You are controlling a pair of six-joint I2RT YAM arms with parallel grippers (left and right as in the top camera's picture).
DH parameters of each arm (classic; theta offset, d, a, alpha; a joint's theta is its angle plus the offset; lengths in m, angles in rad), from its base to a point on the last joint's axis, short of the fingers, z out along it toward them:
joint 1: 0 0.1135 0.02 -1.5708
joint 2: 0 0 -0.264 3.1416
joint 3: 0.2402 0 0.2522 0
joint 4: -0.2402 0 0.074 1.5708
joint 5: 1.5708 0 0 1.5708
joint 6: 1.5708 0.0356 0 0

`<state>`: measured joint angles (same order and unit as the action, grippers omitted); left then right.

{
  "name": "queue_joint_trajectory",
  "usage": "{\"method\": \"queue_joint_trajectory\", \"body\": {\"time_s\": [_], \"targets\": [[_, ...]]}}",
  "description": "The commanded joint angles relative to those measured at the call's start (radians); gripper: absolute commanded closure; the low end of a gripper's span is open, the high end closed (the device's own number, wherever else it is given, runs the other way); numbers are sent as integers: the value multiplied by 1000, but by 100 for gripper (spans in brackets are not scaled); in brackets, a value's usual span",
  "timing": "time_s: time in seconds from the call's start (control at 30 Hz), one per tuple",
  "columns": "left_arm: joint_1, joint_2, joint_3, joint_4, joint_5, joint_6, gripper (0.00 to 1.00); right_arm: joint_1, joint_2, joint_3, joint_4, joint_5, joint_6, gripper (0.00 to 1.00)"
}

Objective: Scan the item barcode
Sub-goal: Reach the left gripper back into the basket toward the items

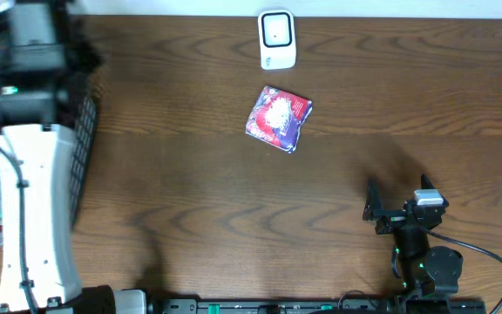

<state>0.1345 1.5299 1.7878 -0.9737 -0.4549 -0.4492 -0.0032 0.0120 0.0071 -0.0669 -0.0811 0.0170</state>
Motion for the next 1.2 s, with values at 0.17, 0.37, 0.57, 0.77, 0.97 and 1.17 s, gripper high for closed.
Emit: {"method": "queue_joint_trajectory", "body": {"time_s": [0.17, 0.37, 0.57, 0.77, 0.97, 1.17], "targets": [[288, 8, 9, -58, -32, -193, 2, 5, -6, -2, -4, 4, -3, 1], [422, 50, -13, -77, 38, -271, 2, 5, -6, -2, -4, 4, -3, 1], [444, 148, -34, -85, 129, -271, 2, 5, -6, -2, -4, 4, -3, 1], [442, 261, -34, -119, 221, -272, 2, 5, -6, -2, -4, 4, -3, 1], [442, 357, -36, -220, 229, -326, 2, 5, -6, -2, -4, 4, -3, 1], [442, 446, -67, -233, 352, -369, 2, 5, -6, -2, -4, 4, -3, 1]]}}
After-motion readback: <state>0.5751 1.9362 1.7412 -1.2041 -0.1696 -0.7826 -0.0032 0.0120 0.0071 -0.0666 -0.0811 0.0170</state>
